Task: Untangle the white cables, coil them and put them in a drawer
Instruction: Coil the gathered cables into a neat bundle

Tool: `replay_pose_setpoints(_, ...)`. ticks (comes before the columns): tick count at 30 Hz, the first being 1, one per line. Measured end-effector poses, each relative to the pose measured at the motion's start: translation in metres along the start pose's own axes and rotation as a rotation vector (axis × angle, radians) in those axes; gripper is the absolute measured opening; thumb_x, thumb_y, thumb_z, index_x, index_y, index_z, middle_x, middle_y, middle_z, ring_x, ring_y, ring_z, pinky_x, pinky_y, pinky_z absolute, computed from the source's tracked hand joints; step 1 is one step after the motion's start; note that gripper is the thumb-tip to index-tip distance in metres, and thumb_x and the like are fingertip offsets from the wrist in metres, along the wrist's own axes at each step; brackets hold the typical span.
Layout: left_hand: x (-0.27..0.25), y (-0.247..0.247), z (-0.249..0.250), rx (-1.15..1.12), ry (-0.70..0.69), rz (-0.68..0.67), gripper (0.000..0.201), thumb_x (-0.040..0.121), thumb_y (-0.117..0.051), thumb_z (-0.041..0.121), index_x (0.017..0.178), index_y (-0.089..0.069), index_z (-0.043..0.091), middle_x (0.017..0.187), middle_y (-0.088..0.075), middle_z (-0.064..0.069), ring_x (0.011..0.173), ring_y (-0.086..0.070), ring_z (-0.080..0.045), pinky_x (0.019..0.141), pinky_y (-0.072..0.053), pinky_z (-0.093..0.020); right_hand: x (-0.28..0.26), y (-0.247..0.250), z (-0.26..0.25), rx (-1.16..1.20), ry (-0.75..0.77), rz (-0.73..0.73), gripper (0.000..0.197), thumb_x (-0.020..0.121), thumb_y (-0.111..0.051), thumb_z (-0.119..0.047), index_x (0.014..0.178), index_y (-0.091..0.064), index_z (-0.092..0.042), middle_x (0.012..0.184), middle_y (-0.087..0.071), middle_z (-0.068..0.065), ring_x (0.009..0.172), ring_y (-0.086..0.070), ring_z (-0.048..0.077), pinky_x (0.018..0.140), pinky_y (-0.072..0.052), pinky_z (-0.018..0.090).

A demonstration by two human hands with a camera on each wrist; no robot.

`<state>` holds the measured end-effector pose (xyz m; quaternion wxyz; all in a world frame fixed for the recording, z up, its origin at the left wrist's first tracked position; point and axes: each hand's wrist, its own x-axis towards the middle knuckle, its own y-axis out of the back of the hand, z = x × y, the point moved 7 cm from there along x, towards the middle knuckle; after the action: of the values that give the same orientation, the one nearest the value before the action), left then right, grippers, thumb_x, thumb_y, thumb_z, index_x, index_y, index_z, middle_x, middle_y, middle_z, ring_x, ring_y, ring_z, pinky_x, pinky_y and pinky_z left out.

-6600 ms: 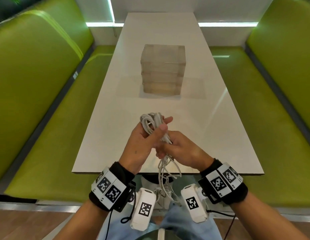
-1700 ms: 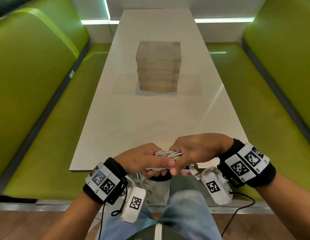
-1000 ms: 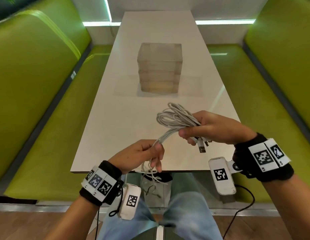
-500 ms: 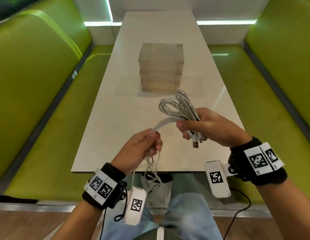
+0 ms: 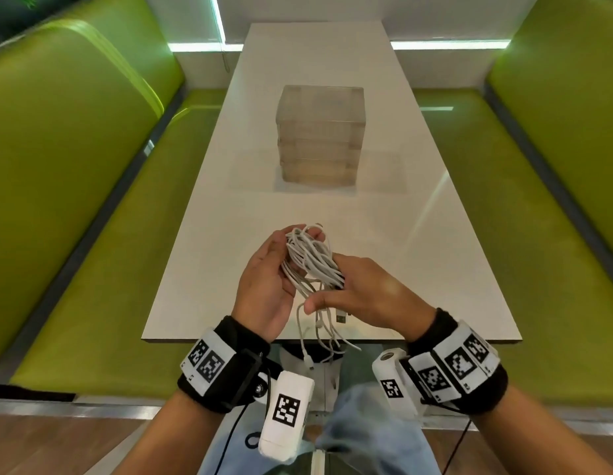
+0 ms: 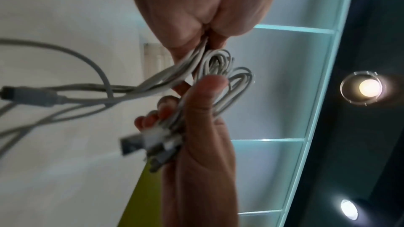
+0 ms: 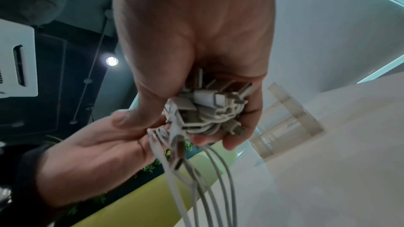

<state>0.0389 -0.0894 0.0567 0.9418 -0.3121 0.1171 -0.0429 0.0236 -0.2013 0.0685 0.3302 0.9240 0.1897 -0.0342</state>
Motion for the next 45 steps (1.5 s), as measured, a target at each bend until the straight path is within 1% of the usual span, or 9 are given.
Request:
replay_pose_setpoints(7, -0.004, -0.007, 0.002, -0.039, 0.038, -0.055, 0.04, 0.097, -0.036, 0.035, 0.103, -0.058, 0.002, 0.119, -0.066, -0.019, 0.111, -0.064, -0.027, 0.086, -0.056, -0.032, 0.008, -0.01, 0.0, 0.072, 0.075, 0.058, 0.023, 0.084, -0.065, -0.037, 0.093, -0.067, -0.016, 0.089, -0.058, -0.003, 0.071, -0.059, 0.011, 0.065, -0.049, 0.022)
replay_pose_setpoints(10, -0.007, -0.01, 0.011, 0.113, -0.014, -0.16, 0.065, 0.069, -0.073, 0.054, 0.111, -0.054, 0.007, 0.122, -0.063, -0.02, 0.116, -0.06, -0.03, 0.092, -0.053, -0.038, 0.006, -0.014, -0.001, 0.059, 0.02, -0.031, 0.023, 0.089, -0.059, -0.029, 0.082, -0.065, -0.008, 0.075, -0.069, 0.005, 0.061, -0.061, 0.018, 0.062, -0.049, 0.032)
replay_pose_setpoints(13, -0.01, -0.01, 0.01, 0.411, -0.095, -0.215, 0.091, 0.043, -0.093, 0.025, 0.123, -0.05, 0.021, 0.114, -0.065, -0.016, 0.11, -0.063, -0.025, 0.09, -0.053, -0.034, 0.007, -0.021, 0.0, 0.061, 0.018, -0.061, 0.022, 0.086, -0.057, -0.027, 0.088, -0.063, -0.006, 0.079, -0.068, 0.011, 0.068, -0.062, 0.024, 0.069, -0.052, 0.041)
replay_pose_setpoints(20, -0.012, -0.004, 0.015, 0.432, -0.232, 0.011, 0.02, 0.079, -0.071, 0.0, 0.085, -0.056, 0.011, 0.076, -0.063, -0.008, 0.076, -0.07, -0.025, 0.071, -0.056, -0.037, 0.004, -0.034, -0.004, 0.126, 0.04, -0.155, 0.013, 0.089, -0.058, -0.023, 0.088, -0.059, -0.011, 0.073, -0.062, 0.003, 0.064, -0.058, 0.02, 0.062, -0.047, 0.036)
replay_pose_setpoints(24, -0.012, -0.008, 0.016, 0.306, -0.162, -0.049, 0.018, 0.08, -0.068, 0.003, 0.081, -0.053, 0.013, 0.071, -0.061, -0.011, 0.067, -0.068, -0.025, 0.063, -0.057, -0.036, -0.006, -0.029, -0.009, 0.451, 0.043, -0.306, 0.006, 0.089, -0.062, -0.015, 0.089, -0.066, -0.018, 0.076, -0.067, -0.01, 0.073, -0.063, 0.007, 0.068, -0.05, 0.023)
replay_pose_setpoints(26, -0.013, -0.01, 0.015, 0.282, -0.139, -0.075, 0.017, 0.076, -0.07, 0.013, 0.078, -0.053, 0.016, 0.065, -0.062, -0.009, 0.064, -0.067, -0.026, 0.065, -0.057, -0.038, -0.011, -0.03, -0.013, 0.504, 0.084, -0.367, 0.009, 0.09, -0.061, -0.016, 0.095, -0.068, -0.012, 0.092, -0.07, 0.007, 0.092, -0.065, 0.027, 0.085, -0.052, 0.038)
replay_pose_setpoints(30, -0.015, -0.012, 0.011, 0.303, -0.113, -0.1, 0.018, 0.079, -0.071, 0.02, 0.078, -0.053, 0.019, 0.06, -0.061, -0.007, 0.069, -0.07, -0.029, 0.07, -0.056, -0.041, -0.011, -0.032, -0.011, 0.509, 0.109, -0.36, 0.019, 0.09, -0.06, -0.011, 0.072, -0.063, -0.013, 0.08, -0.061, 0.012, 0.081, -0.057, 0.022, 0.078, -0.047, 0.028)
replay_pose_setpoints(39, -0.017, -0.02, 0.01, 0.306, -0.112, -0.146, 0.024, 0.077, -0.073, 0.026, 0.078, -0.051, 0.015, 0.058, -0.058, -0.002, 0.057, -0.066, -0.019, 0.081, -0.056, -0.05, -0.014, -0.044, -0.013, 0.655, 0.206, -0.36, 0.025, 0.089, -0.056, -0.021, 0.078, -0.054, 0.002, 0.056, -0.054, -0.002, 0.056, -0.052, 0.024, 0.067, -0.047, 0.049)
replay_pose_setpoints(45, -0.014, -0.022, 0.014, 0.365, -0.174, -0.204, 0.045, 0.07, -0.081, 0.032, 0.102, -0.054, 0.017, 0.088, -0.068, -0.004, 0.087, -0.07, -0.027, 0.076, -0.056, -0.037, -0.007, -0.033, -0.003, 0.632, 0.123, -0.245, 0.028, 0.086, -0.062, -0.025, 0.072, -0.06, -0.002, 0.055, -0.056, -0.001, 0.058, -0.054, 0.027, 0.071, -0.048, 0.058)
